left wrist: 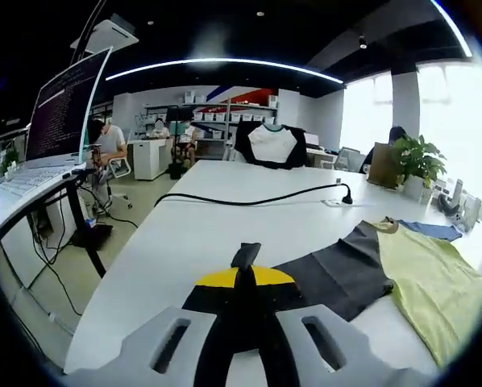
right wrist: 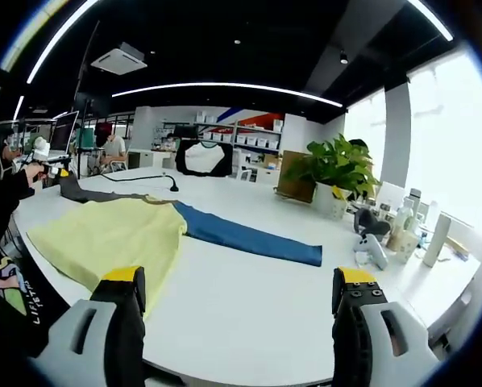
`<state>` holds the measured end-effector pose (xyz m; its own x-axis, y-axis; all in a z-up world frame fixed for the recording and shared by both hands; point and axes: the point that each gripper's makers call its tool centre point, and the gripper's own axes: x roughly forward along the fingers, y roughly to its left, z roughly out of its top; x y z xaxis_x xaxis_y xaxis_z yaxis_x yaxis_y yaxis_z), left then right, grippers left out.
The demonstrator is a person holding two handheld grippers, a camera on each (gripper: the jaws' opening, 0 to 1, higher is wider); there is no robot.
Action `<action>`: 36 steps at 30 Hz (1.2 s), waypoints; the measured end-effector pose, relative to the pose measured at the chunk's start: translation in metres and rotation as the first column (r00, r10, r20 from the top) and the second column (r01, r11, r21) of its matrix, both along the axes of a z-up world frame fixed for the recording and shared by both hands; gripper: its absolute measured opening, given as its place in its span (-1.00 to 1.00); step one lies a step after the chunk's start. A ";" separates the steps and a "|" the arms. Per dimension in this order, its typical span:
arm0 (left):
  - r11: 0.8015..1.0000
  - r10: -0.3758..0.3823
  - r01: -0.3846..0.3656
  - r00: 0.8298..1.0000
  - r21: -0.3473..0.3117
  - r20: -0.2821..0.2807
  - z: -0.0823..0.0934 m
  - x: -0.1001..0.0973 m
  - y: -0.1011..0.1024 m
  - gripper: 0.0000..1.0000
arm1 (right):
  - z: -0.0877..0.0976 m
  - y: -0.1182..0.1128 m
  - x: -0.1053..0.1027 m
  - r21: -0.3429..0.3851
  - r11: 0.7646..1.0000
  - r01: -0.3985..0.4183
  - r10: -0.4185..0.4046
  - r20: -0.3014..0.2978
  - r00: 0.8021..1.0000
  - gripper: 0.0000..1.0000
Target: Fold the garment on the visible template until the final outline fits inside the template.
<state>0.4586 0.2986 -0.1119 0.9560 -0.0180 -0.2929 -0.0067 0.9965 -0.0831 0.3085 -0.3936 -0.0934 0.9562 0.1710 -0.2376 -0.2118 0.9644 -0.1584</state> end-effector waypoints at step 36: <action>0.904 -0.383 0.402 0.913 -0.148 0.140 0.123 0.067 -0.252 -0.93 | -0.015 -0.007 -0.004 -0.020 0.999 -0.028 0.027 -0.024 0.999 0.99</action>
<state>0.5253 0.0469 0.0111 0.8861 -0.4383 -0.1506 0.3998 0.8873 -0.2301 0.3048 -0.4006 -0.1086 0.9453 0.1921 -0.2637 -0.2422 0.9547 -0.1727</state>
